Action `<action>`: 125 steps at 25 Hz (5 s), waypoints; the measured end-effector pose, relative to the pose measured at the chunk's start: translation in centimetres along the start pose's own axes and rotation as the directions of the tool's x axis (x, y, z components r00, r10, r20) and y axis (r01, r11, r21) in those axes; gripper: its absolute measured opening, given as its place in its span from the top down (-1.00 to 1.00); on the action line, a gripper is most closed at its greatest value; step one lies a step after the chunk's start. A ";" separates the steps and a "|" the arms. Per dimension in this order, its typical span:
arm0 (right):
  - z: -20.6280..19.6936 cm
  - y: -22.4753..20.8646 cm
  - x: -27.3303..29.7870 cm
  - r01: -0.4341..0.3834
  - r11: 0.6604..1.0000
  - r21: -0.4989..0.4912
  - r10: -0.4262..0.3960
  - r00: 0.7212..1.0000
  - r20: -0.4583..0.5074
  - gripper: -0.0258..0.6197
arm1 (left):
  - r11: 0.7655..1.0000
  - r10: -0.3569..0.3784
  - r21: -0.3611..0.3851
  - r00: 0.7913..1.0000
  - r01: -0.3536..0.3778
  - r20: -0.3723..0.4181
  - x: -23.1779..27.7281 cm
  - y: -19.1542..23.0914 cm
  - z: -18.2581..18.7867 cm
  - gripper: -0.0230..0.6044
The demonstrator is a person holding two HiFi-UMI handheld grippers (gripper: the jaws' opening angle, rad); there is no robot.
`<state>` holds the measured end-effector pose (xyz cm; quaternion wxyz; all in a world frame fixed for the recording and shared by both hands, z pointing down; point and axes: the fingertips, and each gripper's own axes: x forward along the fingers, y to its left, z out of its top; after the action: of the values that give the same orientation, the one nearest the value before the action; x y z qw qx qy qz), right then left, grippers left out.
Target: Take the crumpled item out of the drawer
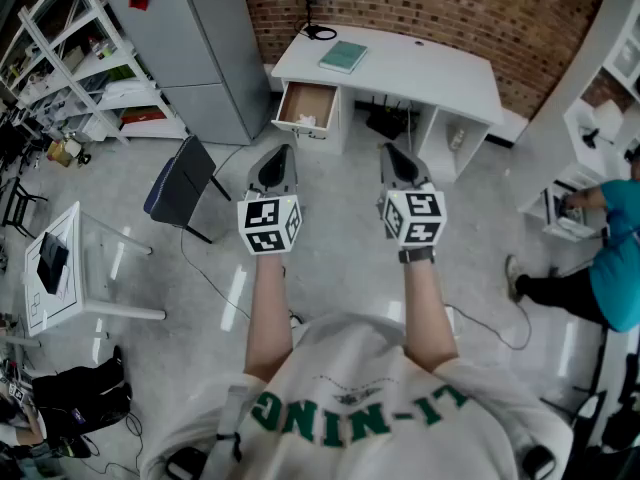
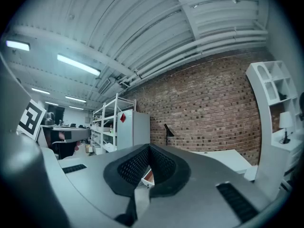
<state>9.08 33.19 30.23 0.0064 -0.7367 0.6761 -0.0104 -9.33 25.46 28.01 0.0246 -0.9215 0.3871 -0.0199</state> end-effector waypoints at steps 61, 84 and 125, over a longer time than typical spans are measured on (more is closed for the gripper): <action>-8.7 -3.5 54.6 -0.207 0.974 0.097 0.223 0.954 -0.200 0.93 | 0.986 0.050 -0.156 0.993 -0.066 -0.107 44.9 26.3 -10.4 0.94; -30.8 -1.5 69.7 -0.442 0.884 0.153 0.434 0.652 -0.622 0.93 | 0.966 -0.033 -0.259 0.975 -0.026 -0.221 58.7 33.7 -24.0 0.95; -68.2 -2.2 78.8 -0.578 0.805 0.134 0.316 0.228 -0.921 0.51 | 0.887 0.019 -0.405 0.893 -0.223 -0.450 62.7 38.0 -50.3 0.94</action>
<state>16.35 -44.81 98.93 -0.4515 -0.3705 0.7411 -0.3311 4.66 -47.45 76.98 -0.2728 -0.8477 0.4350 -0.1337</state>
